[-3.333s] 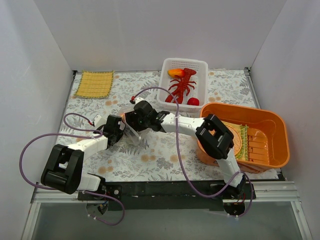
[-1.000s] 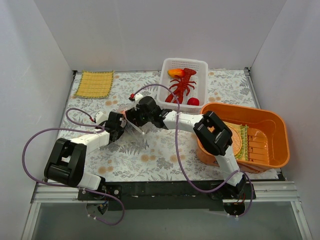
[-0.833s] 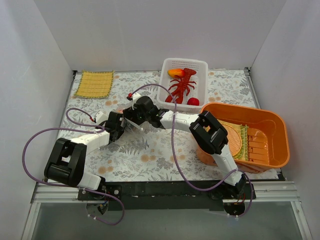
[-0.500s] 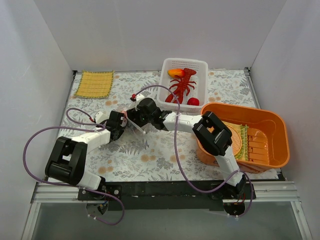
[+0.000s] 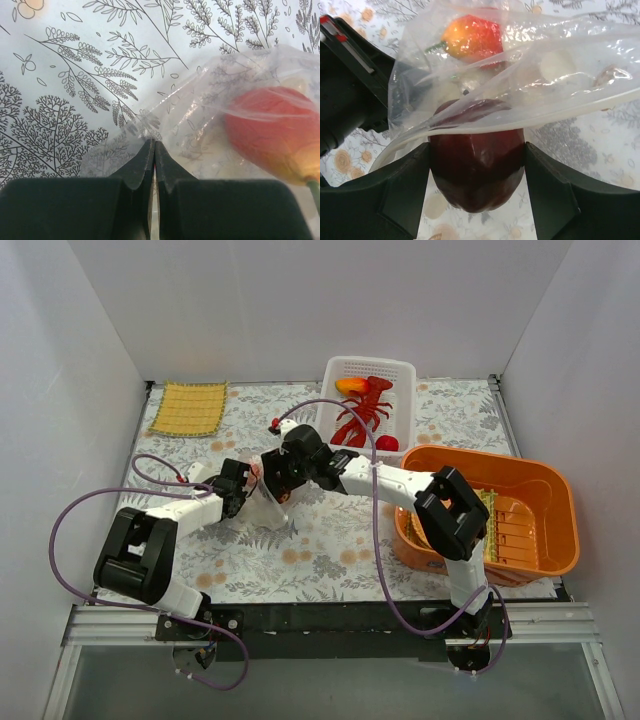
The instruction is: Open the zip-top bag and remove the fake food
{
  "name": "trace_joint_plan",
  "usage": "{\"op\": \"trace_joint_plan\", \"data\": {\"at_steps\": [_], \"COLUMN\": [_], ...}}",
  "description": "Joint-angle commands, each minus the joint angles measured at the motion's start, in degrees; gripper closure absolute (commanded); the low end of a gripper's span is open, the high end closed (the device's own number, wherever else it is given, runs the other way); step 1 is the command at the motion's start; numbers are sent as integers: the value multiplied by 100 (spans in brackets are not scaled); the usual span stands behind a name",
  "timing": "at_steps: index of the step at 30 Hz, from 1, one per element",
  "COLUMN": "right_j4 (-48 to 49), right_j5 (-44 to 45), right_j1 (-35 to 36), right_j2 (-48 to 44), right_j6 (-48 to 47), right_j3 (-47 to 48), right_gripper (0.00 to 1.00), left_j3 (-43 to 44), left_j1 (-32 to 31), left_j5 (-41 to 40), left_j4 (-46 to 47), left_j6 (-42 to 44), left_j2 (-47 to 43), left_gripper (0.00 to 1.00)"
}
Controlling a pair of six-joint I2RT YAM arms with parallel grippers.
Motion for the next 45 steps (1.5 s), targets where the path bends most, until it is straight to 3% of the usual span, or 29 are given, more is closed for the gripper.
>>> {"op": "trace_joint_plan", "data": {"at_steps": [1,12,23,29,33,37,40,41,45], "right_j4": [-1076,-2210,-2808,-2844,-2633,-2151,-1939,-1895,-2131], "right_j5": [224,469,795,646,645,663,497,496,619], "right_j1": [-37,-107,-309,-871,-1625,-2207,-2541,-2594,-2744], "right_j2": [-251,-760,-1533,-2016,-1983,-1553,-999,-702,29], "right_j6": [-14,-225,-480,-577,-568,-541,-515,-489,-559], "right_j3": [492,949,721,659,659,904,1142,1378,2239], "right_gripper": [65,68,70,71,70,61,45,34,15], "left_j3": [-167,-150,-132,-132,-115,-115,-97,-97,-53], "left_j1": [18,18,18,18,18,18,18,18,18], "left_j5": [-298,-342,-298,-272,-176,-61,18,35,150], "left_j4": [-706,-706,-698,-698,-706,-724,-759,-768,-847], "left_j6": [24,50,68,112,173,261,331,375,480], "left_j2": [261,358,323,209,121,-19,-151,-178,-458], "left_gripper": [100,100,100,100,100,100,100,100,100]}}
